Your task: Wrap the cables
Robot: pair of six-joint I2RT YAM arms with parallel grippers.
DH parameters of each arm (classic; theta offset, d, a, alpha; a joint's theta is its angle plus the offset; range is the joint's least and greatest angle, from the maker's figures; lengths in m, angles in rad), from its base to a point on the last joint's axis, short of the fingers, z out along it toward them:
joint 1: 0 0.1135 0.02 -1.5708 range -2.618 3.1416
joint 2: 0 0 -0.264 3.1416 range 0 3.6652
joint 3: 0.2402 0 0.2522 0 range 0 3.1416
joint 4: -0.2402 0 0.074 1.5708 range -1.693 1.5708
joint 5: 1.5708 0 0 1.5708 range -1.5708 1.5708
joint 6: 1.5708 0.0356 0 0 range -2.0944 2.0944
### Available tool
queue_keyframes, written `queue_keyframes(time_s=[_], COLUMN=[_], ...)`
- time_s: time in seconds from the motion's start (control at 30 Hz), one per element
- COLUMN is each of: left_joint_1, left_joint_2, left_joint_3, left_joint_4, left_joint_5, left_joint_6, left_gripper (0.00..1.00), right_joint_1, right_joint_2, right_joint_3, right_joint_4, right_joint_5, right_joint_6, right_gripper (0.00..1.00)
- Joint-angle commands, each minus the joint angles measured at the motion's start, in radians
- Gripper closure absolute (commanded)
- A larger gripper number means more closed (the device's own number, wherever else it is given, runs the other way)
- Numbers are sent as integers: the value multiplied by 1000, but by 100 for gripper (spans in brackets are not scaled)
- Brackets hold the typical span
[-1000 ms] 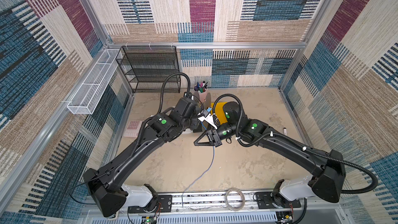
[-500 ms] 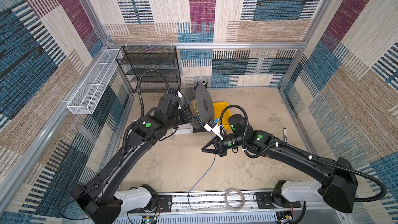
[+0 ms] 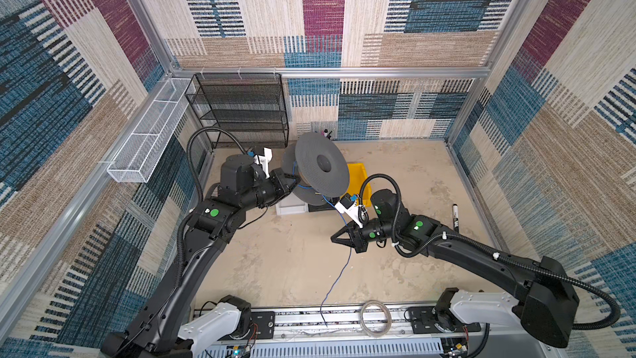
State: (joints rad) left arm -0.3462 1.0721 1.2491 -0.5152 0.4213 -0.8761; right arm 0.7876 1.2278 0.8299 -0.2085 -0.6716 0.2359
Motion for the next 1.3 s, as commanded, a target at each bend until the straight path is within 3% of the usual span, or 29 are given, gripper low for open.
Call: queue_keyframes(time_s=[0.0,0.07,0.2,0.4,0.87,1.27], left_joint_1=[16,26,49,66,133,167], left_joint_2=[-11,-12,-27,-26,-20,-27], left_joint_3=[22,8,-20,-21,1,34], left_joint_4=[134,149,184,189,179,147], left_joint_5=[13,38,69,71,112,209], left_joint_6=[-47,-67,-101,-100,-92,-30], left_gripper=[100,100,100,100,100,100], right_joint_1=[-7,-35,-168,-188,-196,-323], right_joint_2=[-17,-44,-124,-112,-129,-55], right_joint_3=[-30,-49,-137,-157,-260,-230], right_joint_4=[-66,-77,41,48,27,-54], right_joint_5=[39,38,-192,-280,-239,-227], right_joint_6=[17,12,68,59,102,62], right_gripper=[97,96,96,96,96,100])
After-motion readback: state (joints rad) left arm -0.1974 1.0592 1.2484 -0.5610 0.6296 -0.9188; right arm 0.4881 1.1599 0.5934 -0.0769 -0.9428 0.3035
